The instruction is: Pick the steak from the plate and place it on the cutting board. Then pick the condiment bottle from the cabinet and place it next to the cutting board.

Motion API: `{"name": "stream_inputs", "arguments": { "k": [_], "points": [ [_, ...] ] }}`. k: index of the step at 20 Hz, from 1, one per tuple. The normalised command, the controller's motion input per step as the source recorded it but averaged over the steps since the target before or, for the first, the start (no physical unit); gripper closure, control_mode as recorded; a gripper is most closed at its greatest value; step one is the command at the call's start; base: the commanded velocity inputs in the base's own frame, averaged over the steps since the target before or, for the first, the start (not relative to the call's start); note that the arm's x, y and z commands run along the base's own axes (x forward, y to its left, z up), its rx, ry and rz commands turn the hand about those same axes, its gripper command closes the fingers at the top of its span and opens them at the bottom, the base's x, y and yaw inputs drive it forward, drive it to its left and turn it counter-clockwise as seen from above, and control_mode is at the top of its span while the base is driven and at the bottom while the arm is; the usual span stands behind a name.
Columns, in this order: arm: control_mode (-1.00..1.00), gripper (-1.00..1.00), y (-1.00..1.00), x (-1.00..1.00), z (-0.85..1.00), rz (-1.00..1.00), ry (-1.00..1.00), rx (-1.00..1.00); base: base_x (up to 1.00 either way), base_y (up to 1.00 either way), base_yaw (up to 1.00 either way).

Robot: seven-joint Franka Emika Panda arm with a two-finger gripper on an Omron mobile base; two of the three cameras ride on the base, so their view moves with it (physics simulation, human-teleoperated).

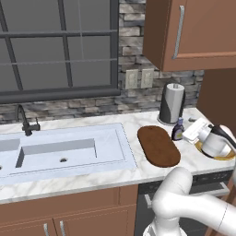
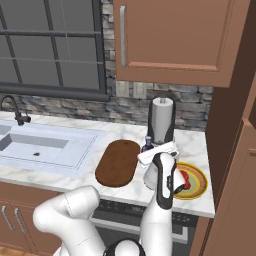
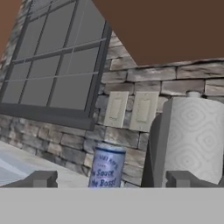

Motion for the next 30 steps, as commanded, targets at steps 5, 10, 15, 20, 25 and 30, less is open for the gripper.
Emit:
{"name": "stream_inputs", "arguments": {
  "k": [5,10,15,20,25,30],
  "points": [
    [-1.00,-1.00,-0.03,-0.11,0.19,0.00,0.00,0.00,0.00,0.00,0.00],
    [-1.00,-1.00,0.00,-0.20,0.19,0.00,-0.01,0.00,0.00,0.00,0.00],
    [-1.00,-1.00,0.00,-0.34,0.16,0.00,-0.02,-0.01,0.00,0.00,0.00],
    [-1.00,-1.00,0.00,-0.36,0.20,0.00,-0.03,-0.02,0.00,0.00,0.00],
    [-1.00,-1.00,0.00,-0.30,0.37,0.00,-0.04,-0.05,0.00,0.00,0.00],
    [-1.00,-1.00,0.00,-0.25,0.45,0.00,-0.02,-0.08,0.00,0.00,0.00]
  ]
}}
